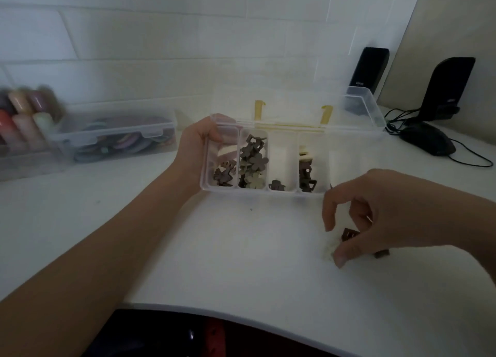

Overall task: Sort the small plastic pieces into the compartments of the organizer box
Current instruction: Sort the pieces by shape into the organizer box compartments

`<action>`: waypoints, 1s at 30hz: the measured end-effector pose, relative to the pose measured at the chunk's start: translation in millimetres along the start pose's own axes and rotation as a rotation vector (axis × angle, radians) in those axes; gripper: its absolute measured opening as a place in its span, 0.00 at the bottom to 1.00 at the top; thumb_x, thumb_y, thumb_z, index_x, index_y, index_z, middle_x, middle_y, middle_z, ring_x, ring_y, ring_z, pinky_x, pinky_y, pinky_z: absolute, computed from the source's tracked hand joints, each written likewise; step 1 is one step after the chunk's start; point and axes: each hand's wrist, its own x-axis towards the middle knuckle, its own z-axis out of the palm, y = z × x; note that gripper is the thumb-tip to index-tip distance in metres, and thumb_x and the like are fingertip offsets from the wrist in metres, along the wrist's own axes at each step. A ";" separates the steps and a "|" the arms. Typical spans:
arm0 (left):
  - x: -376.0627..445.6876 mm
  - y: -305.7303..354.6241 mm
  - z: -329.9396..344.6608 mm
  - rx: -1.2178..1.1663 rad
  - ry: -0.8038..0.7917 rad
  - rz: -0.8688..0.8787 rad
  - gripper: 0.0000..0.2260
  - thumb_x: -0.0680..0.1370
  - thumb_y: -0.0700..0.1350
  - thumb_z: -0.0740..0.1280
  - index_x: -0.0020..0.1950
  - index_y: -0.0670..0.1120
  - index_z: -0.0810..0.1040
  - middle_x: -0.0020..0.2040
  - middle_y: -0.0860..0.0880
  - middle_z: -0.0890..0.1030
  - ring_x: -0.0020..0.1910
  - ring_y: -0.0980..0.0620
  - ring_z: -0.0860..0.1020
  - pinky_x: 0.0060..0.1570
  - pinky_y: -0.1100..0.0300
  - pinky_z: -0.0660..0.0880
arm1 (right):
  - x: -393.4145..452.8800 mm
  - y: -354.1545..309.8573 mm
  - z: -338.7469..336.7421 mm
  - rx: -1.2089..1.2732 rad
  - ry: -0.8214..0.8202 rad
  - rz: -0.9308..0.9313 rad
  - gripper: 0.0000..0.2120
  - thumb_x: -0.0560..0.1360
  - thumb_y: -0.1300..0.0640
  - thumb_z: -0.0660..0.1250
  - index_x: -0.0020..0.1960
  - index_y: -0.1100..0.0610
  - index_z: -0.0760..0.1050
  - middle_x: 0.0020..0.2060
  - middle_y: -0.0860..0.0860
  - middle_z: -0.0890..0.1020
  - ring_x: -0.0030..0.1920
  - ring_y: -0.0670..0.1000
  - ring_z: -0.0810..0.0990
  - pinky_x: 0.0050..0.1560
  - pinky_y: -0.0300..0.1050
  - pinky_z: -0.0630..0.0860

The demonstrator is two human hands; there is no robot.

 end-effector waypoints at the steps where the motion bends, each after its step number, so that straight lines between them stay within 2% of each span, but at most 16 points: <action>1: -0.4 0.1 0.9 -0.007 0.002 -0.006 0.09 0.61 0.38 0.55 0.37 0.44 0.71 0.32 0.50 0.79 0.29 0.54 0.78 0.31 0.64 0.76 | 0.4 -0.3 1.6 -0.051 -0.008 0.011 0.23 0.54 0.30 0.71 0.42 0.42 0.74 0.25 0.43 0.78 0.25 0.41 0.72 0.34 0.37 0.72; 3: -0.7 -0.5 1.9 -0.018 -0.002 -0.011 0.09 0.66 0.36 0.53 0.36 0.44 0.71 0.31 0.50 0.78 0.28 0.54 0.78 0.30 0.64 0.75 | 1.7 0.3 4.7 -0.098 -0.013 0.008 0.19 0.58 0.32 0.71 0.41 0.43 0.74 0.26 0.40 0.79 0.26 0.40 0.75 0.35 0.38 0.74; 5: -1.3 -0.2 2.6 -0.027 -0.016 -0.012 0.09 0.65 0.34 0.52 0.36 0.44 0.70 0.32 0.50 0.78 0.29 0.54 0.77 0.31 0.65 0.75 | 3.0 1.5 6.1 -0.042 0.002 -0.039 0.14 0.63 0.35 0.70 0.40 0.44 0.75 0.26 0.41 0.79 0.25 0.41 0.76 0.33 0.37 0.74; 8: -2.3 0.3 2.1 -0.019 -0.020 0.005 0.09 0.59 0.38 0.55 0.36 0.44 0.70 0.32 0.50 0.78 0.29 0.54 0.77 0.32 0.65 0.75 | 5.0 2.9 6.5 0.035 0.133 -0.178 0.10 0.66 0.39 0.69 0.41 0.44 0.75 0.26 0.45 0.77 0.25 0.44 0.72 0.29 0.34 0.68; 11: -2.6 0.3 2.6 0.017 -0.015 0.020 0.11 0.57 0.40 0.56 0.36 0.45 0.71 0.33 0.50 0.78 0.30 0.54 0.77 0.33 0.63 0.76 | 8.3 1.1 8.4 0.151 0.267 -0.298 0.06 0.68 0.47 0.71 0.42 0.46 0.76 0.30 0.44 0.78 0.29 0.46 0.74 0.29 0.30 0.68; 14: -3.0 0.8 2.7 0.025 -0.017 0.020 0.10 0.58 0.39 0.55 0.36 0.45 0.70 0.32 0.51 0.78 0.30 0.55 0.77 0.34 0.62 0.75 | 13.4 1.8 12.4 0.261 0.394 -0.341 0.08 0.68 0.57 0.73 0.41 0.52 0.73 0.34 0.43 0.78 0.32 0.49 0.75 0.29 0.27 0.67; 18: -3.6 0.2 2.2 0.027 -0.016 0.015 0.09 0.61 0.37 0.55 0.37 0.44 0.71 0.31 0.51 0.79 0.29 0.55 0.78 0.34 0.62 0.74 | 19.1 3.2 16.7 0.283 0.571 -0.342 0.09 0.66 0.56 0.75 0.41 0.54 0.75 0.37 0.45 0.76 0.32 0.46 0.71 0.31 0.30 0.68; 21: -3.4 0.0 3.8 0.009 -0.016 0.002 0.11 0.69 0.35 0.49 0.37 0.44 0.70 0.29 0.52 0.79 0.27 0.56 0.77 0.34 0.62 0.73 | 21.7 5.7 17.9 0.309 0.679 -0.332 0.09 0.65 0.57 0.75 0.40 0.56 0.75 0.39 0.45 0.76 0.35 0.47 0.73 0.30 0.41 0.72; 23: -4.3 0.6 4.5 0.013 -0.024 0.005 0.09 0.68 0.36 0.51 0.37 0.44 0.70 0.28 0.52 0.78 0.26 0.57 0.77 0.35 0.62 0.73 | 22.5 7.5 18.9 0.312 0.735 -0.344 0.08 0.67 0.61 0.74 0.39 0.58 0.74 0.44 0.47 0.79 0.38 0.49 0.76 0.29 0.47 0.73; 25: -4.8 0.4 4.2 0.023 -0.029 0.003 0.08 0.63 0.38 0.54 0.37 0.45 0.70 0.28 0.53 0.78 0.26 0.57 0.76 0.35 0.62 0.73 | 23.6 8.6 21.1 0.242 0.789 -0.376 0.09 0.68 0.64 0.74 0.38 0.60 0.73 0.47 0.47 0.79 0.41 0.49 0.77 0.30 0.45 0.73; 28: -4.1 -0.6 3.5 0.025 -0.026 0.004 0.08 0.65 0.37 0.53 0.37 0.45 0.70 0.28 0.53 0.78 0.26 0.57 0.76 0.36 0.60 0.72 | 26.3 9.6 26.9 0.065 0.913 -0.446 0.10 0.70 0.59 0.72 0.37 0.62 0.73 0.42 0.48 0.75 0.35 0.47 0.72 0.29 0.40 0.70; 30: -3.0 -0.5 3.2 0.021 -0.027 -0.007 0.08 0.62 0.38 0.55 0.37 0.45 0.71 0.30 0.52 0.79 0.28 0.56 0.77 0.37 0.61 0.74 | 27.5 10.7 28.9 -0.045 0.992 -0.483 0.11 0.73 0.57 0.69 0.36 0.62 0.74 0.39 0.47 0.72 0.34 0.41 0.68 0.32 0.32 0.65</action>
